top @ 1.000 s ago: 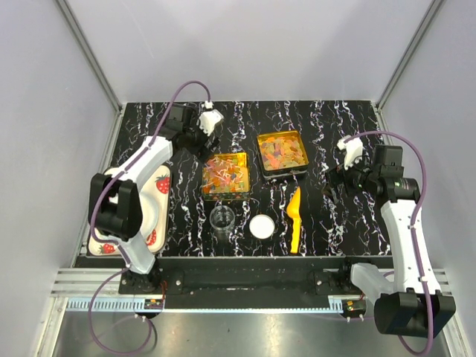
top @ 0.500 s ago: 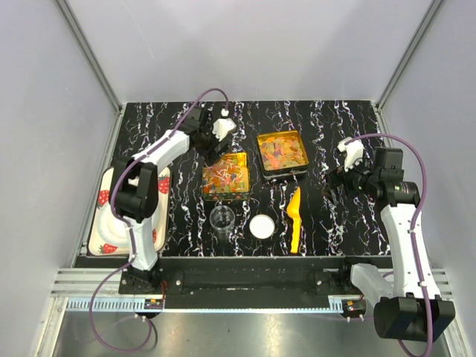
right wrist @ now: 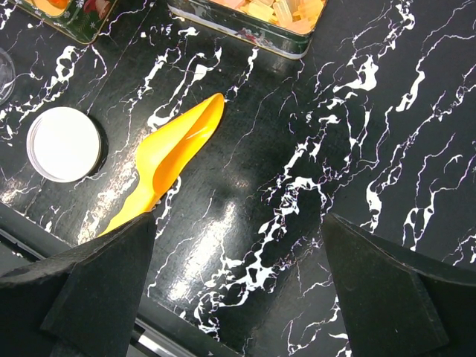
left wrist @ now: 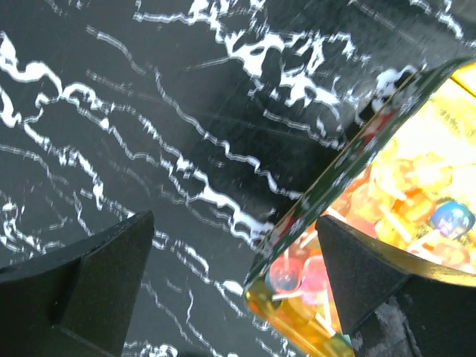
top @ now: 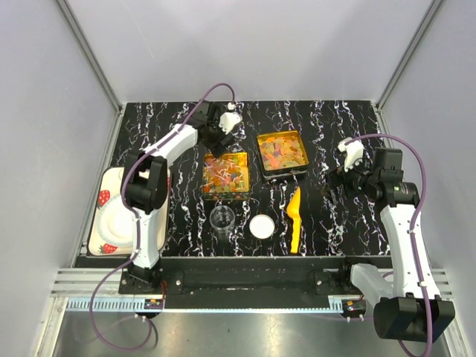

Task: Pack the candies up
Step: Move the storage box to the center of the board.

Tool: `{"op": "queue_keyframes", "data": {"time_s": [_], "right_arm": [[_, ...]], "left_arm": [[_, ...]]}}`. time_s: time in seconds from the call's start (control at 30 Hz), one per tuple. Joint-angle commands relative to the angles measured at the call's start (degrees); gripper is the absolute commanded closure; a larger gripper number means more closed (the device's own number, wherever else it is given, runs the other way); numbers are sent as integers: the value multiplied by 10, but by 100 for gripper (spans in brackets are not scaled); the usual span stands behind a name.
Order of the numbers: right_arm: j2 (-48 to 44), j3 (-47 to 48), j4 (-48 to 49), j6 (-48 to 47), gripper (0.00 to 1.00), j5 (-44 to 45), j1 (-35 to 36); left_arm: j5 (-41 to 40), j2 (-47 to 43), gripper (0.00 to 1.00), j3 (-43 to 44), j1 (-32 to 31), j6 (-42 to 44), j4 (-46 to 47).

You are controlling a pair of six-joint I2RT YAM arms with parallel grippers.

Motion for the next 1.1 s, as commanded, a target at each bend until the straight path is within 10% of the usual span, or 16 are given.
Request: {"op": "queue_keyframes", "data": {"time_s": [0.0, 1.07], "right_arm": [[-8, -3, 24, 9, 0, -3, 0], [29, -6, 58, 22, 0, 16, 0]], "left_arm": [[-3, 19, 1, 39, -15, -1, 1], [-339, 192, 1, 268, 52, -102, 41]]}}
